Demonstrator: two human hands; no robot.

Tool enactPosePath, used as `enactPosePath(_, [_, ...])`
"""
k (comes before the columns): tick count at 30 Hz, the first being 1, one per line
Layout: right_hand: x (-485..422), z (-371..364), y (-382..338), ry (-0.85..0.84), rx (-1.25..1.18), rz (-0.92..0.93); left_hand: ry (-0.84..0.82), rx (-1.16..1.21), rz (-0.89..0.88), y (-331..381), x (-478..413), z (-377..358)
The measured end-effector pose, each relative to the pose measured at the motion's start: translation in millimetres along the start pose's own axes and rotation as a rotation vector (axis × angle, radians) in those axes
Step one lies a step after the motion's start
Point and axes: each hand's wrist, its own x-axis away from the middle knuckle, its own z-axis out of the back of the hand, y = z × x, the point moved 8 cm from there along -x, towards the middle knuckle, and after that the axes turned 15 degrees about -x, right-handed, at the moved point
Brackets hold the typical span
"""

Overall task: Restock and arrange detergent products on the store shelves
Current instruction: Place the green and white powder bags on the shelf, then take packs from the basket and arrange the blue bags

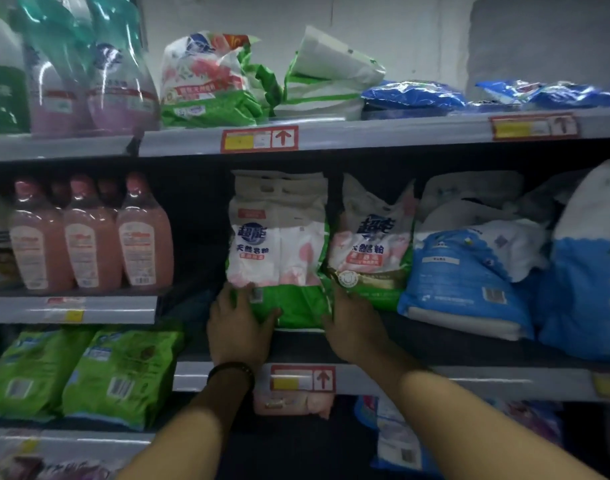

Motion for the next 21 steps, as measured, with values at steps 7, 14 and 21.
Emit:
enactPosePath(7, [128.0, 82.9, 36.9, 0.204, -0.277, 0.076, 0.283, 0.218, -0.37, 73.3, 84.4, 42.1])
enactPosePath(14, [238.0, 72.5, 160.6, 0.221, -0.399, -0.27, -0.123, 0.553, -0.363, 113.8, 220.9, -16.0])
enactPosePath(21, [300.0, 51.0, 257.8, 0.22, -0.381, -0.452, -0.633, 0.294, -0.507, 140.5, 313.8, -121.1])
